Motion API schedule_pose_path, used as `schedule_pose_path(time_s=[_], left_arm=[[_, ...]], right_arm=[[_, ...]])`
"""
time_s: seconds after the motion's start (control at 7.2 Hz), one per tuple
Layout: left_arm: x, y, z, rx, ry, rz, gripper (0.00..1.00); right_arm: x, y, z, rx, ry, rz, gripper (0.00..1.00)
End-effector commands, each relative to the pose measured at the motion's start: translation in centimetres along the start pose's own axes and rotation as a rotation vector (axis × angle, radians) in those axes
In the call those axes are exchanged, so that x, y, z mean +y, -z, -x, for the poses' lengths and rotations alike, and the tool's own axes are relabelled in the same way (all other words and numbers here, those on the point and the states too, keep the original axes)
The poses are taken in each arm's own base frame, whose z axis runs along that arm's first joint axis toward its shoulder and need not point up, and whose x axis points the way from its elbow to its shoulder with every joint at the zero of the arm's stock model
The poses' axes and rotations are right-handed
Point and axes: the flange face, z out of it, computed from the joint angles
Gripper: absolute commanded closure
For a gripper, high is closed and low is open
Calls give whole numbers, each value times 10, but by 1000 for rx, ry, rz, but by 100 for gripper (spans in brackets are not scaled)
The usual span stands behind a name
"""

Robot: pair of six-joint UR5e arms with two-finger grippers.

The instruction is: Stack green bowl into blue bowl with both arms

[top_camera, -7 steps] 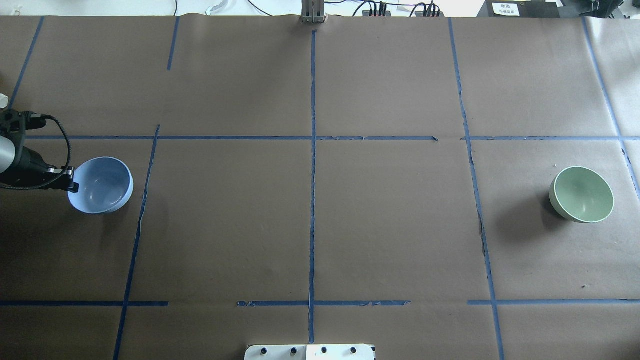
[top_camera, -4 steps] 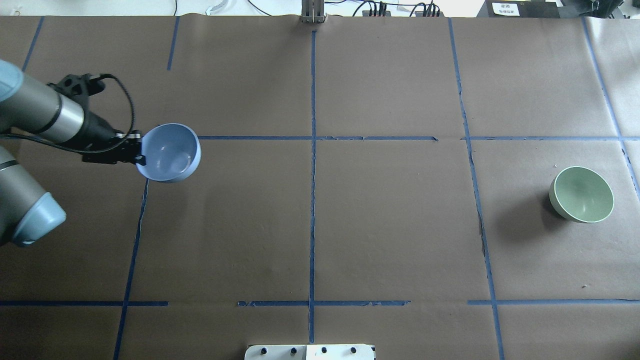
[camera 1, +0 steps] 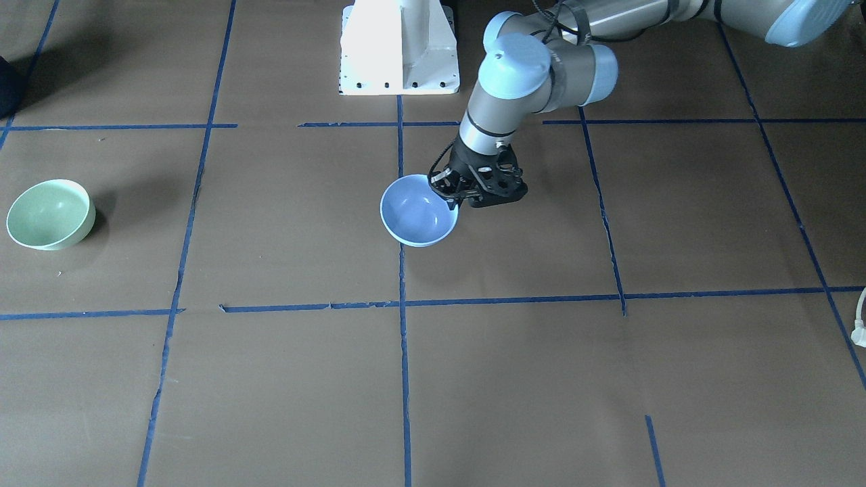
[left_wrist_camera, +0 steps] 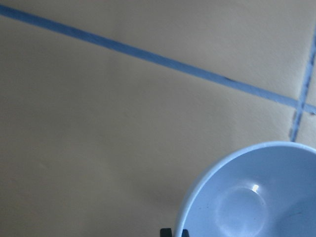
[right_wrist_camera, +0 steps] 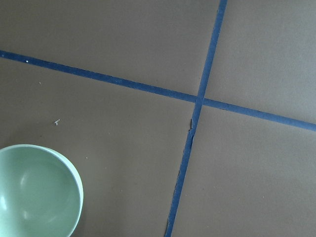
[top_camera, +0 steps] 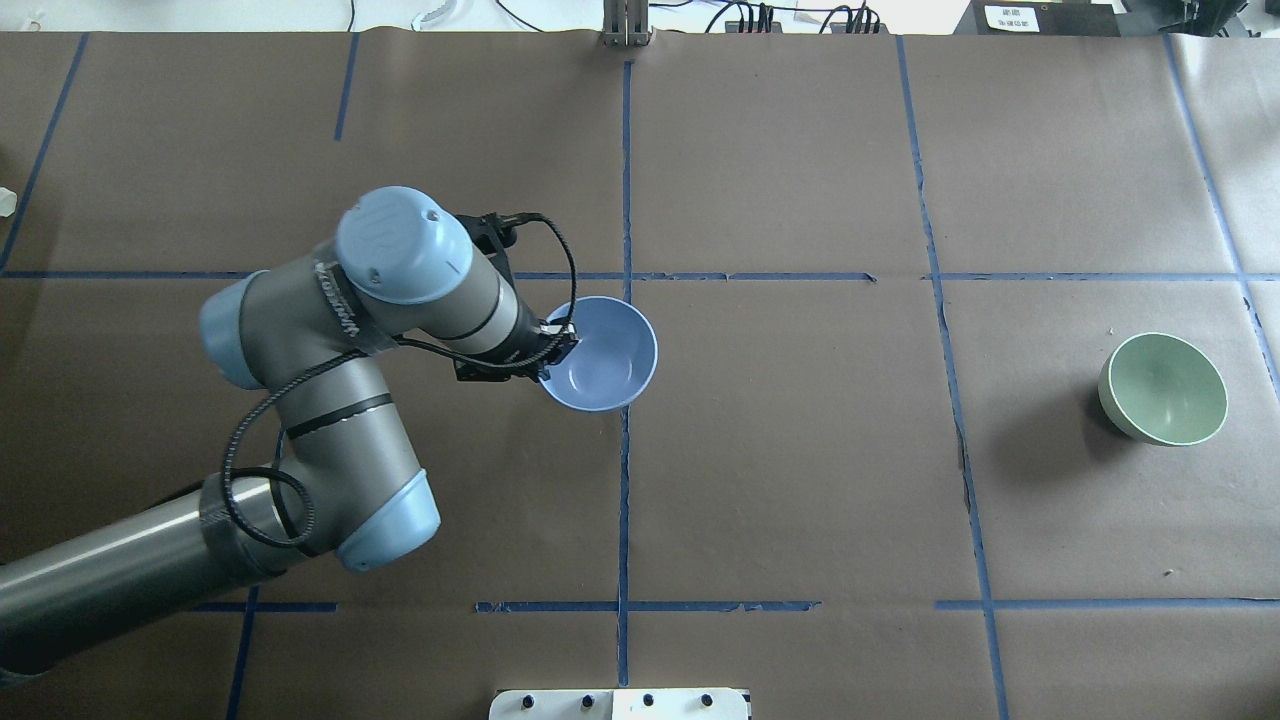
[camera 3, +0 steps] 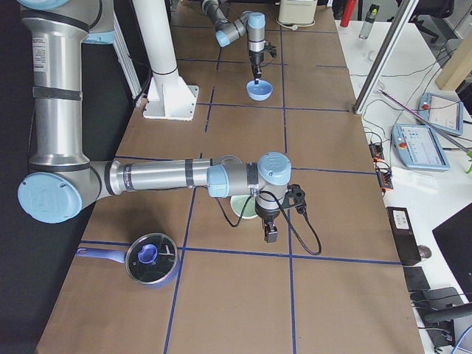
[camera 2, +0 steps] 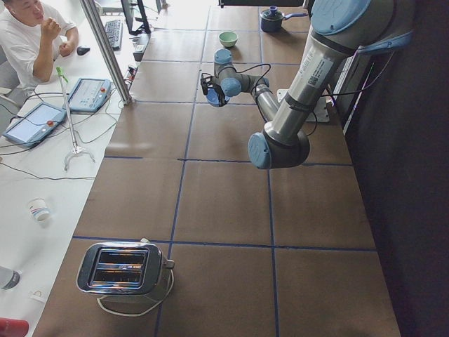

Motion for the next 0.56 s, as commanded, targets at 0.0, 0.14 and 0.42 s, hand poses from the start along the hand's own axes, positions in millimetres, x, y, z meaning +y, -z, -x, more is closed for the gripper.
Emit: schedule_pose_path(time_s=[0.0, 0.14, 0.42], left_arm=[[27, -28, -18, -25, -24, 6, 100], [28, -28, -19, -23, -26, 7, 99], [28, -29, -15, -28, -73, 8, 4]], right_arm=[[0, 0, 0, -1, -4, 0, 0], [0, 0, 0, -1, -4, 0, 0], [-1, 1, 1, -1, 1, -2, 0]])
